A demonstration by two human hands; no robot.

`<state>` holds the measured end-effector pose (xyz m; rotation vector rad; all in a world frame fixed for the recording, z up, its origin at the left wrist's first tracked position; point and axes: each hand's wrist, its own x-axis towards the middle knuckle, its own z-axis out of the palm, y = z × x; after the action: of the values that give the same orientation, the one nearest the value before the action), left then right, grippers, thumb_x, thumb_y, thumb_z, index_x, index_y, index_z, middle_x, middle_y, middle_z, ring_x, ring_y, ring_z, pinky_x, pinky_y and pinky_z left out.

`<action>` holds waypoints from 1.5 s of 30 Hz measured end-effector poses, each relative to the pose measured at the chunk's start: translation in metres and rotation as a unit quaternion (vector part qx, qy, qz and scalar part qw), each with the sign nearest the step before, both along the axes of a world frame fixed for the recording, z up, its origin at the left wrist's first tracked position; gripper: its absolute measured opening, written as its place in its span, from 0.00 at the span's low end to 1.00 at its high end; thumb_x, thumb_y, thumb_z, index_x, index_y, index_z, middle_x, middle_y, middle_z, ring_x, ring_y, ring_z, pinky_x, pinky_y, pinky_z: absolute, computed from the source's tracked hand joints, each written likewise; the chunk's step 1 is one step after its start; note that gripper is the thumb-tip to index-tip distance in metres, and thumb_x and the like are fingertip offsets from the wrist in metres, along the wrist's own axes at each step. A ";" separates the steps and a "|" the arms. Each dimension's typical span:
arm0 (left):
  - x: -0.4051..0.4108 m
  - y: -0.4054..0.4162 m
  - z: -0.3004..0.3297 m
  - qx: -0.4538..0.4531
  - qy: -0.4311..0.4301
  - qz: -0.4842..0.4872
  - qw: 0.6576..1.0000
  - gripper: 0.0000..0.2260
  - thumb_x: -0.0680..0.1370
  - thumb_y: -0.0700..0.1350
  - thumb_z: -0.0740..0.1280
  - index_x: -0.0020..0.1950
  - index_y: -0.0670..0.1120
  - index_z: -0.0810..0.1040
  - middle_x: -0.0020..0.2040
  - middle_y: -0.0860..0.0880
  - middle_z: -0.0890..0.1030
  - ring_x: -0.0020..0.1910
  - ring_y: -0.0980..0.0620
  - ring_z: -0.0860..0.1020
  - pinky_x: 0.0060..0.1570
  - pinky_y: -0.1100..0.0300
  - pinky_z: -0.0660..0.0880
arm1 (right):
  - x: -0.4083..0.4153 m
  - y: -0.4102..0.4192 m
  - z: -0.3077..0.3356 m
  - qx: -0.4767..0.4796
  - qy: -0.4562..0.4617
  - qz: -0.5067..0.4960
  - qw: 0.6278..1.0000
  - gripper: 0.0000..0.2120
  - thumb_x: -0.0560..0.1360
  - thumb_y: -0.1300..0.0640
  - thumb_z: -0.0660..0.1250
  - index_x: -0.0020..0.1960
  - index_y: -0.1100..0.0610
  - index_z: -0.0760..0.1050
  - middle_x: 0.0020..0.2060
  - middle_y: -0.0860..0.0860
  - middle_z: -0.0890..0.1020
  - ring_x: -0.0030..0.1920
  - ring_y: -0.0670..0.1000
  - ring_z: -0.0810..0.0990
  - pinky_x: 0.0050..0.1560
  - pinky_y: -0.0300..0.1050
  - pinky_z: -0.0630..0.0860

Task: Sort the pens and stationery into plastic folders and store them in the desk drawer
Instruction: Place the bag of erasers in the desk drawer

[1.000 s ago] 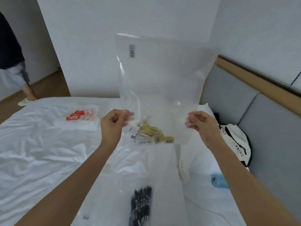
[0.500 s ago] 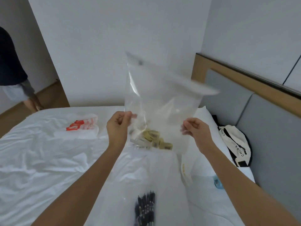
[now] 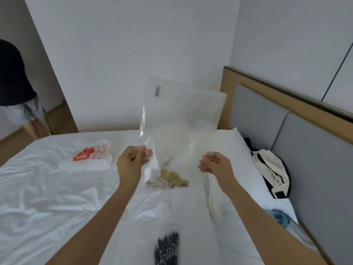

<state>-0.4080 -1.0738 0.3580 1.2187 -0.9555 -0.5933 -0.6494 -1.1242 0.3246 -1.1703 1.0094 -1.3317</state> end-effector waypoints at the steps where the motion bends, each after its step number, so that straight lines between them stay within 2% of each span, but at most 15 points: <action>1: 0.001 0.001 -0.002 0.003 0.004 -0.004 1.000 0.07 0.79 0.42 0.65 0.43 0.43 0.77 0.40 0.45 0.84 0.43 0.47 0.84 0.42 0.59 0.81 | -0.001 0.000 0.000 0.002 0.006 0.005 1.000 0.03 0.75 0.70 0.64 0.48 0.66 0.75 0.35 0.58 0.81 0.32 0.51 0.82 0.37 0.44 0.80; 3: 0.003 0.002 -0.001 0.003 0.004 0.001 1.000 0.07 0.79 0.42 0.64 0.45 0.40 0.77 0.40 0.47 0.84 0.43 0.47 0.84 0.40 0.63 0.80 | -0.004 0.000 0.001 -0.002 0.014 0.007 1.000 0.03 0.75 0.70 0.65 0.48 0.67 0.75 0.36 0.59 0.80 0.32 0.51 0.82 0.36 0.43 0.80; 7: -0.003 0.008 0.016 -0.028 -0.010 -0.002 1.000 0.07 0.79 0.42 0.65 0.45 0.41 0.78 0.37 0.50 0.84 0.42 0.50 0.84 0.42 0.60 0.81 | -0.005 0.002 0.010 -0.017 -0.007 0.000 1.000 0.04 0.75 0.70 0.64 0.46 0.64 0.76 0.36 0.58 0.81 0.34 0.52 0.82 0.41 0.46 0.80; 10: -0.011 0.017 0.028 -0.079 -0.003 -0.006 0.997 0.06 0.79 0.40 0.64 0.44 0.41 0.77 0.36 0.49 0.84 0.40 0.51 0.84 0.42 0.62 0.80 | -0.010 0.003 0.020 -0.050 -0.067 -0.030 0.996 0.04 0.75 0.69 0.65 0.46 0.62 0.76 0.34 0.53 0.82 0.35 0.51 0.81 0.42 0.44 0.79; 13: -0.012 0.010 0.019 -0.034 0.011 0.024 0.999 0.08 0.79 0.42 0.65 0.40 0.43 0.75 0.31 0.51 0.81 0.39 0.51 0.83 0.45 0.54 0.81 | -0.004 0.005 0.020 -0.043 -0.013 -0.047 0.998 0.03 0.75 0.68 0.65 0.45 0.63 0.77 0.32 0.54 0.81 0.33 0.50 0.81 0.42 0.46 0.79; 16: -0.012 0.006 0.000 0.005 0.045 0.013 0.999 0.09 0.79 0.43 0.65 0.40 0.42 0.75 0.36 0.49 0.84 0.40 0.49 0.84 0.48 0.49 0.80 | -0.002 0.004 0.011 -0.034 0.008 -0.034 0.999 0.02 0.75 0.67 0.66 0.45 0.66 0.76 0.32 0.57 0.81 0.32 0.52 0.81 0.40 0.47 0.79; 23: -0.015 0.018 0.012 -0.029 0.044 0.026 0.998 0.08 0.80 0.41 0.63 0.43 0.39 0.75 0.34 0.50 0.84 0.38 0.53 0.83 0.40 0.60 0.81 | -0.013 0.011 0.021 -0.064 -0.028 -0.047 0.996 0.01 0.75 0.66 0.67 0.46 0.63 0.77 0.31 0.54 0.82 0.33 0.52 0.80 0.38 0.44 0.79; 25: -0.016 0.013 0.005 -0.003 0.020 0.030 0.999 0.09 0.79 0.42 0.65 0.41 0.40 0.75 0.34 0.47 0.83 0.37 0.52 0.83 0.44 0.52 0.81 | -0.009 0.008 0.017 -0.047 0.020 -0.059 0.997 0.01 0.75 0.67 0.67 0.44 0.64 0.77 0.31 0.55 0.81 0.30 0.49 0.80 0.37 0.46 0.78; 27: -0.016 0.014 -0.008 0.017 0.059 0.015 0.998 0.08 0.80 0.42 0.65 0.41 0.41 0.75 0.37 0.45 0.83 0.39 0.49 0.84 0.48 0.47 0.80 | -0.004 0.009 0.011 -0.038 0.038 -0.057 0.997 0.01 0.74 0.68 0.67 0.45 0.67 0.76 0.32 0.58 0.80 0.30 0.49 0.80 0.35 0.45 0.77; 32: -0.016 0.024 -0.003 0.007 0.052 0.016 0.998 0.08 0.80 0.43 0.63 0.42 0.42 0.74 0.37 0.47 0.84 0.40 0.48 0.84 0.47 0.53 0.81 | -0.007 0.011 0.016 -0.054 0.039 -0.060 0.996 0.04 0.75 0.68 0.66 0.48 0.70 0.76 0.32 0.58 0.80 0.30 0.51 0.80 0.35 0.44 0.77; 34: -0.024 0.034 0.012 -0.053 0.021 0.015 0.998 0.06 0.80 0.40 0.63 0.43 0.42 0.74 0.38 0.45 0.84 0.39 0.49 0.84 0.46 0.54 0.81 | -0.009 0.015 0.021 -0.084 0.001 -0.085 0.993 0.01 0.75 0.67 0.66 0.45 0.65 0.76 0.32 0.55 0.81 0.32 0.52 0.80 0.37 0.44 0.78; 36: -0.033 0.040 0.033 -0.115 -0.042 0.013 0.992 0.06 0.80 0.38 0.63 0.42 0.43 0.75 0.36 0.48 0.83 0.37 0.52 0.83 0.41 0.59 0.80 | -0.010 0.021 0.023 -0.122 -0.048 -0.148 0.980 0.04 0.75 0.67 0.66 0.43 0.60 0.77 0.31 0.52 0.81 0.34 0.52 0.80 0.41 0.43 0.79; 38: -0.036 0.029 0.035 -0.107 -0.071 0.031 0.991 0.07 0.79 0.39 0.64 0.41 0.46 0.75 0.35 0.51 0.82 0.36 0.55 0.81 0.40 0.59 0.78 | -0.004 0.020 0.019 -0.120 -0.038 -0.150 0.981 0.05 0.75 0.66 0.66 0.43 0.58 0.77 0.33 0.53 0.81 0.35 0.50 0.80 0.45 0.46 0.78; 41: -0.032 0.020 0.032 -0.072 -0.006 0.016 0.997 0.07 0.80 0.40 0.63 0.41 0.44 0.75 0.34 0.50 0.83 0.38 0.52 0.83 0.41 0.59 0.80 | 0.002 0.015 0.012 -0.086 -0.058 -0.130 0.986 0.04 0.75 0.68 0.65 0.44 0.61 0.76 0.33 0.56 0.81 0.35 0.51 0.81 0.46 0.49 0.79; 45: -0.035 0.033 0.036 -0.108 -0.025 0.007 0.994 0.07 0.80 0.38 0.63 0.42 0.43 0.75 0.32 0.54 0.83 0.35 0.56 0.83 0.38 0.66 0.77 | -0.004 0.017 0.021 -0.106 -0.083 -0.116 0.984 0.04 0.76 0.68 0.64 0.45 0.62 0.76 0.31 0.52 0.82 0.35 0.51 0.81 0.44 0.46 0.80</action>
<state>-0.4426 -1.0410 0.3936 1.0503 -1.0246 -0.4381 -0.6536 -1.1068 0.3451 -1.0983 0.9200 -1.7271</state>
